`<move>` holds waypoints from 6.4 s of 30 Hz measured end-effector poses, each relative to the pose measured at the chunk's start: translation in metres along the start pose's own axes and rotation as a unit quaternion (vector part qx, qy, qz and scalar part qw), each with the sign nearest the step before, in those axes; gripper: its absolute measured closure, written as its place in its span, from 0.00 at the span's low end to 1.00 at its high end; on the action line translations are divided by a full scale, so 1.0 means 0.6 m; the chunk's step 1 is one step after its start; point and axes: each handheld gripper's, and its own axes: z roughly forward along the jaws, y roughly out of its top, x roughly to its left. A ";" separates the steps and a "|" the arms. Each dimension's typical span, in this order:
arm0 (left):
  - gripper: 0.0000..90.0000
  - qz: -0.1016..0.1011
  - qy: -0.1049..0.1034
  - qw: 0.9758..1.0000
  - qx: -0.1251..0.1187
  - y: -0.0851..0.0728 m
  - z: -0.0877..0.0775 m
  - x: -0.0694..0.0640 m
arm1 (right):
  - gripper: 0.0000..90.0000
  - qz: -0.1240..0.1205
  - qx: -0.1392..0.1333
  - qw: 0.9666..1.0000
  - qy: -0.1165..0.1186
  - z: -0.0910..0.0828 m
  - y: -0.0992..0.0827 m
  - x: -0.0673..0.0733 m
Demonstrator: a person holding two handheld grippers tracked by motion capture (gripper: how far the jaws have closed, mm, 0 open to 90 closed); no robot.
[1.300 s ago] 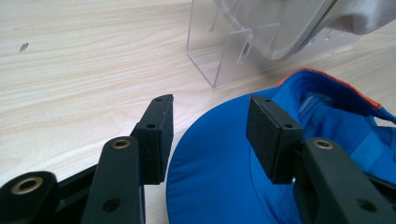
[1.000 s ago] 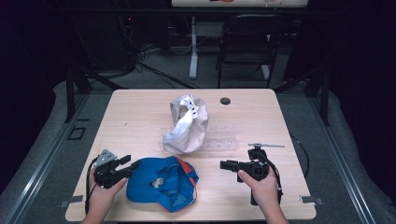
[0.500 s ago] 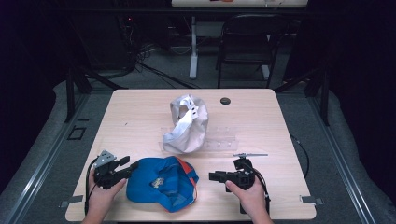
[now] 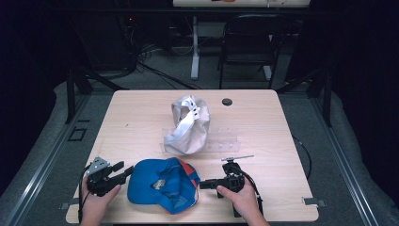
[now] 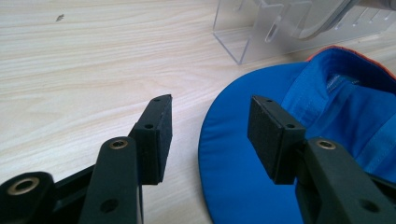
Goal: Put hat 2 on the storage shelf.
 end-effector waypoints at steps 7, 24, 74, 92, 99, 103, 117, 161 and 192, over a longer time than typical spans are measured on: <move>0.56 -0.005 0.013 1.000 -0.001 -0.009 -0.015 0.006 | 0.64 0.004 0.038 0.999 0.011 0.032 0.001 0.000; 0.56 -0.010 0.025 1.000 -0.004 -0.018 -0.029 0.011 | 0.75 0.023 0.069 0.996 0.046 0.057 0.007 -0.005; 0.56 -0.002 0.027 1.000 -0.008 -0.016 -0.026 0.009 | 0.86 0.062 0.057 0.996 0.038 -0.037 0.059 0.031; 0.56 0.004 0.026 1.000 -0.007 -0.016 -0.025 0.007 | 0.86 0.049 0.082 0.995 -0.030 -0.093 0.112 0.066; 0.56 0.003 0.025 1.000 -0.006 -0.016 -0.024 0.006 | 0.86 0.060 0.090 0.994 -0.025 -0.115 0.134 0.088; 0.56 0.005 0.025 1.000 -0.004 -0.016 -0.024 0.005 | 0.86 0.060 0.101 0.993 -0.013 -0.124 0.143 0.091; 0.56 0.005 0.024 1.000 -0.005 -0.016 -0.023 0.004 | 0.86 0.108 0.084 0.988 0.071 -0.158 0.165 0.095; 0.54 0.006 0.024 1.000 -0.001 -0.017 -0.018 0.000 | 0.87 0.183 -0.084 0.971 0.131 -0.367 0.230 0.074; 0.52 0.004 0.025 1.000 0.002 -0.017 -0.020 0.006 | 0.86 0.197 -0.142 0.967 0.077 -0.357 0.348 0.052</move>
